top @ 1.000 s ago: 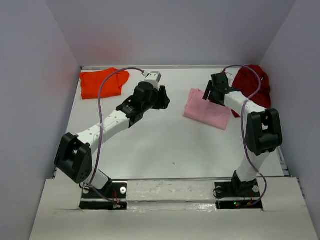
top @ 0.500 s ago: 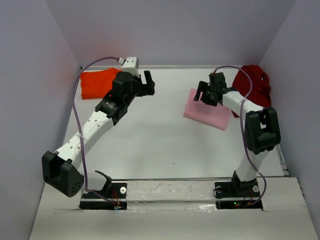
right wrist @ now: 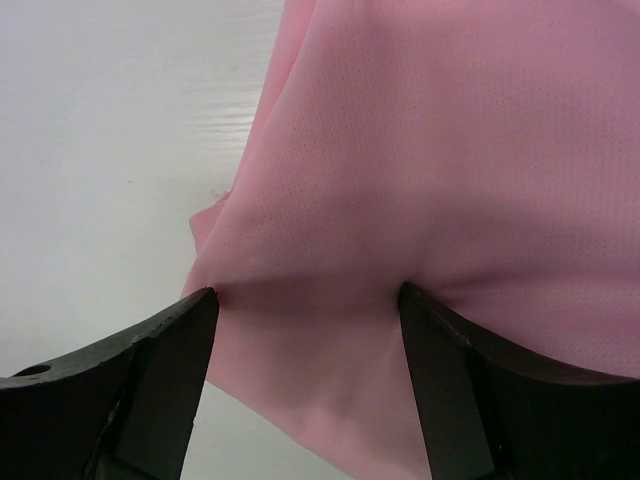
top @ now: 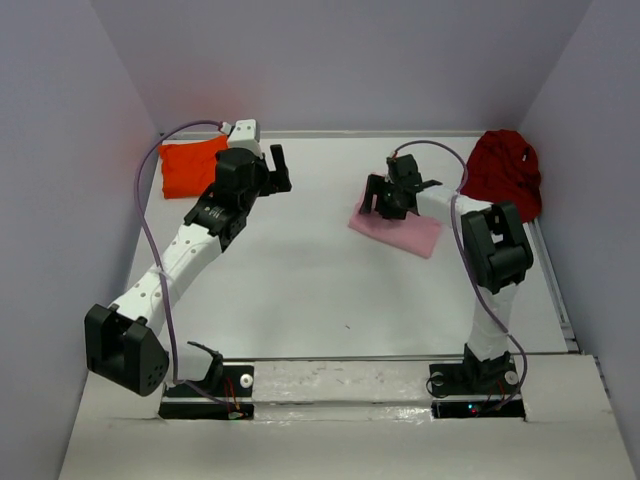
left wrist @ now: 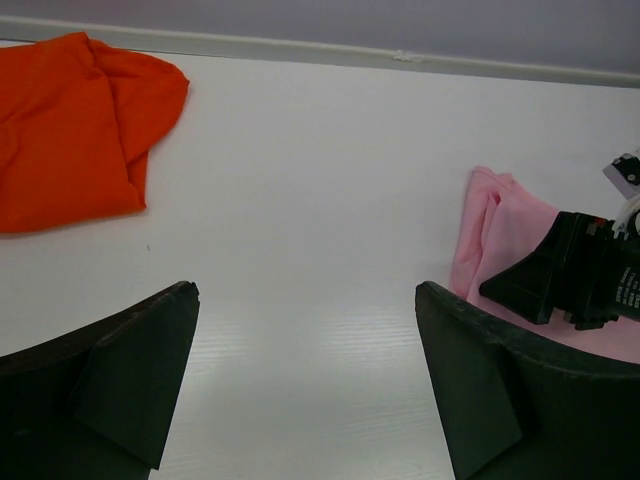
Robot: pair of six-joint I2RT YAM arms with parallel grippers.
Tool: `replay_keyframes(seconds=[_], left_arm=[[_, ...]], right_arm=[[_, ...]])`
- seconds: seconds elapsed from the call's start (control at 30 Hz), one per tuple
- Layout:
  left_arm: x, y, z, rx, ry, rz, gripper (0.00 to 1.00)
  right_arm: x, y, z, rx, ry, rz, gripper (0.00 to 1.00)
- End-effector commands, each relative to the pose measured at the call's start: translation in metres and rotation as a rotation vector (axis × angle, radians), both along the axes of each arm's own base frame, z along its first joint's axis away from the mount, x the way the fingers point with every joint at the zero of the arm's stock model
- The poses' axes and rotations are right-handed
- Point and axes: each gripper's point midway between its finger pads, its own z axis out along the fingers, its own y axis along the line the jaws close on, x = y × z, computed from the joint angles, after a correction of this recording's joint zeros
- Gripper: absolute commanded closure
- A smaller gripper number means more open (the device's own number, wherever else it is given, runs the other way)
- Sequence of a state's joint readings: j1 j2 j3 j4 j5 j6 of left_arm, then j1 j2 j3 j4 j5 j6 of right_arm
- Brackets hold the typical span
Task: Fold and stack the t-shirts
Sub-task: Fold the tshirt, then neatly place the folded tshirt to the corner
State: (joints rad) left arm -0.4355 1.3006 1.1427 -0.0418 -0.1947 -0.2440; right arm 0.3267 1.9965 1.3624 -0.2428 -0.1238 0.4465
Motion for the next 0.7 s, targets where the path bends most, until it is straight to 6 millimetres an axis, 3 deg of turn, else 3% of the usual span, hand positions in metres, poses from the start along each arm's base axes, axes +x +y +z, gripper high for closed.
replay_keyframes(seconds=[0.0, 0.1, 0.23, 0.33, 0.5, 0.67], left_arm=[[0.000, 0.006, 0.024, -0.021, -0.078, 0.020, 0.01], [0.001, 0.006, 0.022, -0.018, -0.071, 0.021, 0.01], [0.004, 0.011, 0.021, -0.025, -0.066, 0.033, 0.01], [0.006, 0.013, 0.021, -0.029, -0.063, 0.034, 0.01], [0.007, 0.011, 0.018, -0.035, -0.055, 0.025, 0.01], [0.008, 0.012, 0.017, -0.038, -0.052, 0.021, 0.01]], right_arm=[[-0.017, 0.048, -0.012, 0.025, 0.033, 0.108, 0.21], [-0.028, 0.068, -0.015, 0.037, 0.050, 0.149, 0.21], [-0.058, 0.097, -0.018, 0.019, 0.070, 0.233, 0.21], [-0.072, 0.100, -0.010, 0.020, 0.068, 0.245, 0.21], [-0.104, 0.086, -0.007, -0.009, 0.074, 0.256, 0.21], [-0.114, 0.084, 0.009, 0.000, 0.044, 0.275, 0.21]])
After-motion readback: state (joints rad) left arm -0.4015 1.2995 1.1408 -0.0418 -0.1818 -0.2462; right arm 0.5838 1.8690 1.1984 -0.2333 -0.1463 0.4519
